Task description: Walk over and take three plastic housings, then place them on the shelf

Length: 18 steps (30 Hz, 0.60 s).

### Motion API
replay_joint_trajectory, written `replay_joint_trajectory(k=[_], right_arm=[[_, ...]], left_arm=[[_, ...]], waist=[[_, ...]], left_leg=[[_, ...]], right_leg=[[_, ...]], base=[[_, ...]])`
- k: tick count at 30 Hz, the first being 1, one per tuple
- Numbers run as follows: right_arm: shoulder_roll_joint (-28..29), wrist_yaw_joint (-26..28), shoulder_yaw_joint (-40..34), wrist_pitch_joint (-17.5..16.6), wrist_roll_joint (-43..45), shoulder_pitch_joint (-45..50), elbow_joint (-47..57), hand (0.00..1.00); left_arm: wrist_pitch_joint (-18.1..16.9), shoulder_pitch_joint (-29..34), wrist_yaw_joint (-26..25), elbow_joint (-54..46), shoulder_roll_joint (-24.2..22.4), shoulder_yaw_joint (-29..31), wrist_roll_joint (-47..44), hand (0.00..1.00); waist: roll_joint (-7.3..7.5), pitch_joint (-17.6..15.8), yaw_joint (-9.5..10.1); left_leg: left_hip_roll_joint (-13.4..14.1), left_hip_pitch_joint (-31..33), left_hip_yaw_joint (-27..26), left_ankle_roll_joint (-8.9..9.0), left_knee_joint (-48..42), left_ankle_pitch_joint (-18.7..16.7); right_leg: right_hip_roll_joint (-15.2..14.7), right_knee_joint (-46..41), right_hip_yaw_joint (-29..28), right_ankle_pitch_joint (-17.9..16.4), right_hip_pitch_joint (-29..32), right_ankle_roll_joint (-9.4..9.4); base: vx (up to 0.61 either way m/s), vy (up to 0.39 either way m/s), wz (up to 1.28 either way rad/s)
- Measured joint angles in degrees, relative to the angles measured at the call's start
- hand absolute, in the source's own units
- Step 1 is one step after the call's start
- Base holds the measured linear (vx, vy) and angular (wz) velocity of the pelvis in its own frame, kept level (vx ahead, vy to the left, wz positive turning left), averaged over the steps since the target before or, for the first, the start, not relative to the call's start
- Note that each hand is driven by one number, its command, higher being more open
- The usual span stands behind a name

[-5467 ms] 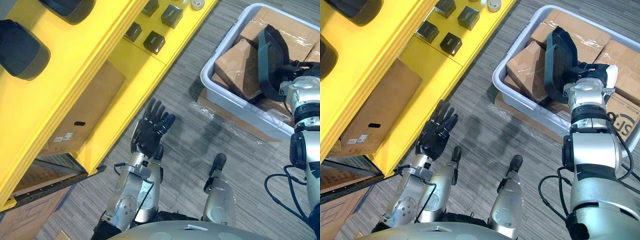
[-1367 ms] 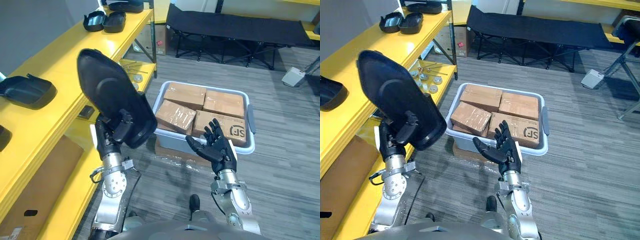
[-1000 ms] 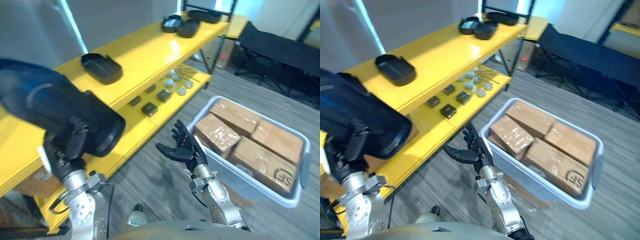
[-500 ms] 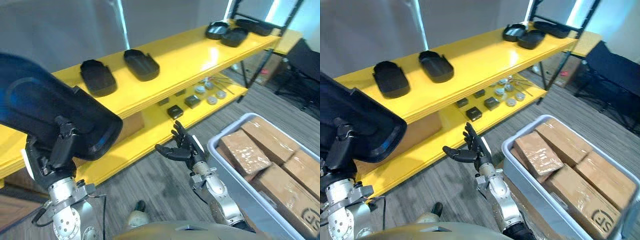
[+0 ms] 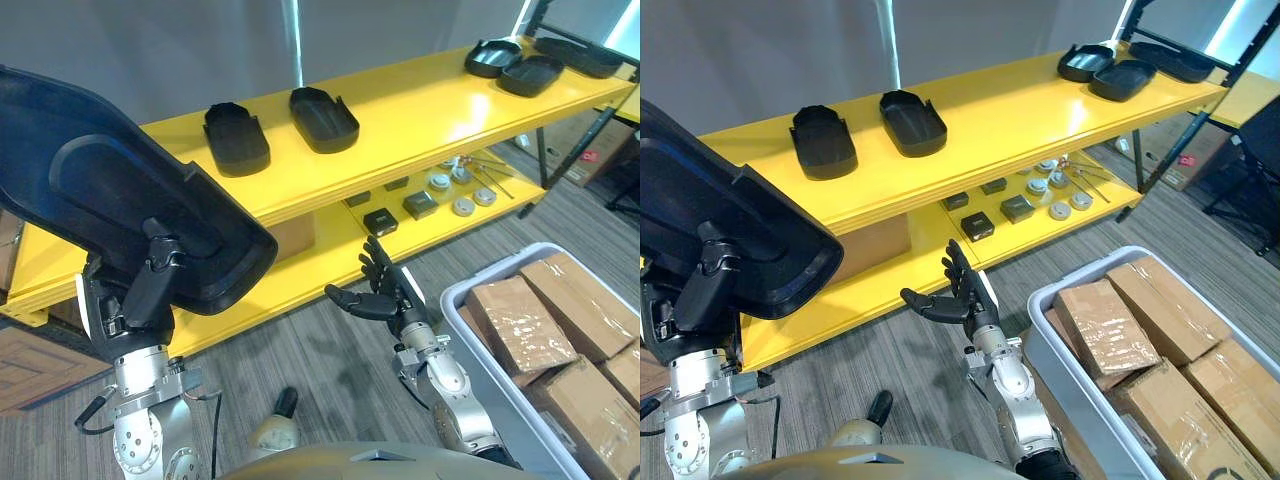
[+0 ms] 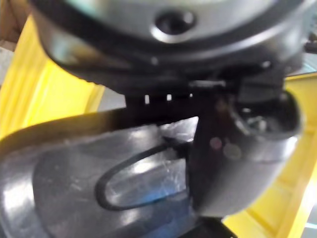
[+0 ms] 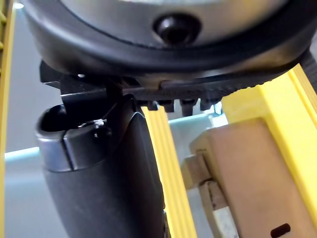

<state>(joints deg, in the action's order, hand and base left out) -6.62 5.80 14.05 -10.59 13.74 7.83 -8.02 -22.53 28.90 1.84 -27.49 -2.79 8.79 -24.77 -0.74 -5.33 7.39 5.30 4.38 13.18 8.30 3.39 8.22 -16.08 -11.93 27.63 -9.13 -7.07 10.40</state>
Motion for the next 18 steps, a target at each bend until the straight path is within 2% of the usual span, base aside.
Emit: replay_joint_trajectory(k=[3,5,8,9,10,11,12,13,14,15,16,17,18], right_arm=[[0.0,0.0,0.0,-0.1,0.0,0.0,1.2,1.00],[0.2,-0.1,0.6,-0.6,0.0,-0.3,2.7,1.00],[0.4,-0.3,2.0,-1.7,0.0,-0.4,4.5,1.00],[0.6,-0.7,2.1,-2.6,-0.1,-0.7,4.6,1.00],[1.0,-1.7,2.1,-3.3,-0.9,-0.7,4.6,1.00],[1.2,-2.1,2.0,-3.5,-1.7,-0.5,4.7,1.00],[0.5,-2.7,1.6,-4.5,-1.8,-0.6,5.5,1.00],[0.7,-3.0,1.7,-5.6,-1.8,-0.3,5.6,1.00],[0.8,-3.2,1.6,-5.9,-1.8,-0.4,5.6,1.00],[1.2,-3.5,1.8,-7.1,-2.1,-1.0,5.6,1.00],[1.9,-3.7,1.8,-8.4,-2.1,-2.2,5.6,1.00],[2.3,-3.7,1.8,-8.7,-2.1,-2.9,5.6,1.00],[2.4,-4.0,1.8,-9.4,-2.2,-4.8,5.6,1.00]], left_arm=[[-0.1,-0.2,-0.2,0.0,0.3,-1.5,0.3,0.00],[-0.1,0.0,-0.5,0.0,0.4,-1.7,0.9,0.00],[-0.1,0.2,-0.1,-0.1,0.4,-1.1,1.2,0.00],[-0.1,0.2,0.6,-0.6,0.5,-0.5,1.3,0.00],[-0.1,0.3,1.4,-1.6,1.0,0.3,1.8,0.00],[-0.1,0.3,1.4,-2.3,1.4,0.6,2.4,0.00],[-1.1,0.1,1.7,-3.0,1.2,1.1,3.1,0.00],[-1.5,-0.3,1.7,-3.4,1.7,1.9,3.7,0.00],[-1.6,-0.4,1.5,-3.8,2.1,2.3,4.1,0.00],[-1.6,-0.4,0.3,-4.6,3.4,3.0,5.3,0.00],[-1.7,-1.6,-0.9,-4.4,4.5,3.7,5.7,0.00],[-1.7,-2.2,-1.4,-4.0,4.7,4.0,5.7,0.00],[-1.7,-3.8,-2.3,-3.1,4.8,4.3,5.5,0.00]], waist=[[0.38,-1.8,0.11],[0.53,-3.6,0.49],[1.05,-4.1,1.03],[1.71,-4.5,1.66],[3.16,-4.7,2.29],[3.52,-4.7,2.24],[1.57,-4.6,1.82],[1.80,-4.1,1.54],[2.12,-4.0,1.50],[2.05,-4.4,1.46],[2.11,-4.5,1.02],[2.07,-4.6,0.82],[1.50,-4.9,0.27]], left_leg=[[-0.4,0.0,-0.6,-0.30,-2.0,-1.2],[-1.3,0.7,-0.8,-0.48,-5.9,-3.6],[-3.1,3.5,-0.8,-0.65,-13.6,-7.9],[-3.8,4.3,-1.5,-1.26,-16.7,-9.4],[-5.1,6.0,-4.9,-3.58,-21.9,-11.5],[-6.0,6.3,-7.3,-5.45,-24.9,-13.2],[-6.4,6.5,-8.1,-5.85,-27.6,-17.0],[-7.1,6.7,-7.5,-6.22,-27.4,-17.6],[-7.3,6.2,-7.3,-6.32,-26.4,-17.6],[-7.6,4.8,-6.3,-7.58,-23.6,-16.9],[-7.4,4.0,-4.0,-9.04,-22.5,-16.1],[-7.5,3.5,-3.5,-9.36,-22.1,-16.1],[-7.3,1.5,-2.3,-9.65,-20.7,-16.1]], right_leg=[[-0.7,-1.4,-0.1,-0.7,-0.1,-0.55],[-1.7,-3.4,-0.5,-1.9,-0.3,-0.59],[-3.3,-4.9,0.5,-3.6,-1.4,-0.38],[-4.2,-4.7,1.0,-4.0,-2.2,-0.32],[-5.4,-3.3,2.3,-4.1,-3.8,-0.53],[-5.8,-3.2,2.9,-3.5,-5.1,-1.07],[-6.5,-11.1,1.5,-2.0,-3.3,-5.33],[-8.5,-20.7,-3.1,1.9,2.7,-9.60],[-8.8,-23.9,-5.8,4.9,5.0,-10.42],[-8.7,-28.6,-9.7,10.3,8.4,-9.91],[-7.1,-33.3,-11.9,5.5,11.7,-8.27],[-5.8,-34.4,-12.4,2.5,12.8,-7.89],[-2.5,-32.3,-12.8,-1.7,13.4,-7.65]], base=[[-0.04,0.017,-0.05],[-0.05,0.038,-0.02],[-0.04,0.058,0.15],[-0.01,0.124,0.30],[0.02,0.146,0.30],[0.10,0.208,0.40],[0.11,0.188,0.57],[0.13,0.241,0.54],[0.14,0.206,0.44],[0.23,0.167,0.30],[0.24,0.089,0.31],[0.25,0.058,0.39],[0.24,0.053,0.39]])
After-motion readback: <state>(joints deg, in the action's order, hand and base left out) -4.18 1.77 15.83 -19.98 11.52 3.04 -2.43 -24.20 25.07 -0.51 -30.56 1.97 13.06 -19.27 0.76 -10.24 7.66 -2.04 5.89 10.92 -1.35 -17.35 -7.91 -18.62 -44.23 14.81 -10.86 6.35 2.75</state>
